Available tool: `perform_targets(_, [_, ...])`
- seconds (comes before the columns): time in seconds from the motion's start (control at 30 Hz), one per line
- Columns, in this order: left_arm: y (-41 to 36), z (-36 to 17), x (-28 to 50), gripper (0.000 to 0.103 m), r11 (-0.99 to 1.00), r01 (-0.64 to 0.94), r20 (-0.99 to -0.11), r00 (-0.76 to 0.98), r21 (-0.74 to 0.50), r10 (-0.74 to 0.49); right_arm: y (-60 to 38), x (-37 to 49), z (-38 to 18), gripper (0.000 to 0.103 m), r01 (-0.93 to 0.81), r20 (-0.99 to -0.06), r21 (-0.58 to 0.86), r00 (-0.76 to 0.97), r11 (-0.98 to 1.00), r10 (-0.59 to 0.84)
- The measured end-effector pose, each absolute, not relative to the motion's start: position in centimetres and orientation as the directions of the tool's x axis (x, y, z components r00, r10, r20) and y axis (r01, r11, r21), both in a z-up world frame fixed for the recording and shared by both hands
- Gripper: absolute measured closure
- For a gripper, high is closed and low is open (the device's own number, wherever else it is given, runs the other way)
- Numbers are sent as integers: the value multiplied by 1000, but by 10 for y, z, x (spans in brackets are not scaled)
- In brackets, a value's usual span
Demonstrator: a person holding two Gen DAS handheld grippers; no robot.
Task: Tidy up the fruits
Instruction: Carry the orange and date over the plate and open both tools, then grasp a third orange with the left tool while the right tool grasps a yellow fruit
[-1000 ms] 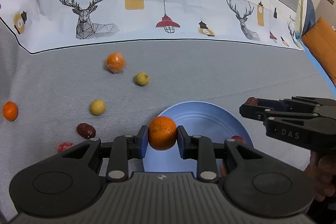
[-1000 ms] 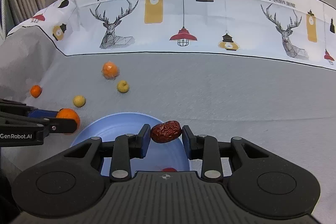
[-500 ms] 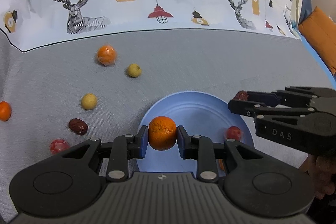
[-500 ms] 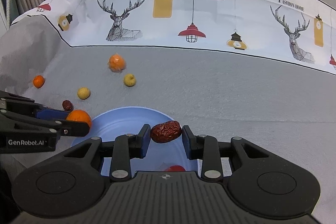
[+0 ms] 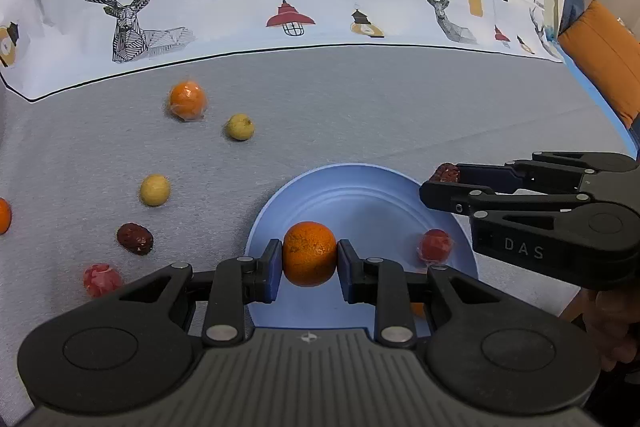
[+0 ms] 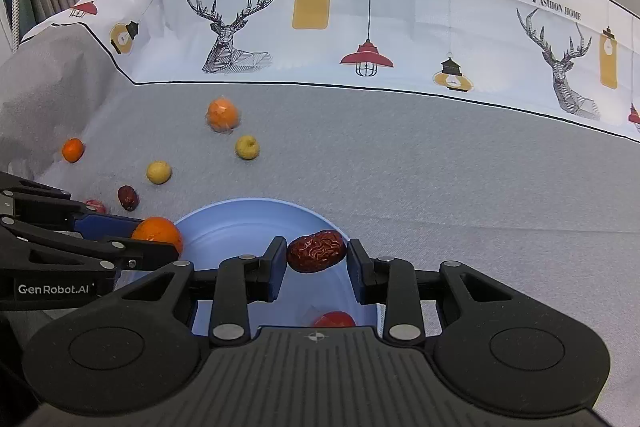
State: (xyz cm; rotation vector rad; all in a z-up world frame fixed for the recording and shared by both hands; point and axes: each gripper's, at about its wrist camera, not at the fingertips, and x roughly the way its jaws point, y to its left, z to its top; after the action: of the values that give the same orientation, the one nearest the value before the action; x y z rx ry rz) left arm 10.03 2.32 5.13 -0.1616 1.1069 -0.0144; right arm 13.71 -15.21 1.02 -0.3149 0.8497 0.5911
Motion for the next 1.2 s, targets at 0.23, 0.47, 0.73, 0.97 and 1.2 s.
perform_targets(0.23, [22,51,100,71,987,-62,-887,450,-148,-104,-150,135,10,69,-608,-778,-32,514,794,362])
perform_targets(0.47, [22,52,100,71,981,-74,-877,464,-182,-127,-149,135,9,69,-613,-781,-34,509,789,362])
perform_targets(0.73, [22,52,100,70,976,-77,-873,466,-202,-144,-148,136,9,66,-609,-785,-39,509,792,353])
perform_targets(0.97, [25,53,100,69,968,-94,-863,480,-231,-159,-147,136,8,48,-594,-785,-44,518,803,341])
perform_targets(1.2, [27,52,101,69,970,-110,-867,478,-217,-140,-144,136,7,47,-592,-787,-50,520,804,333])
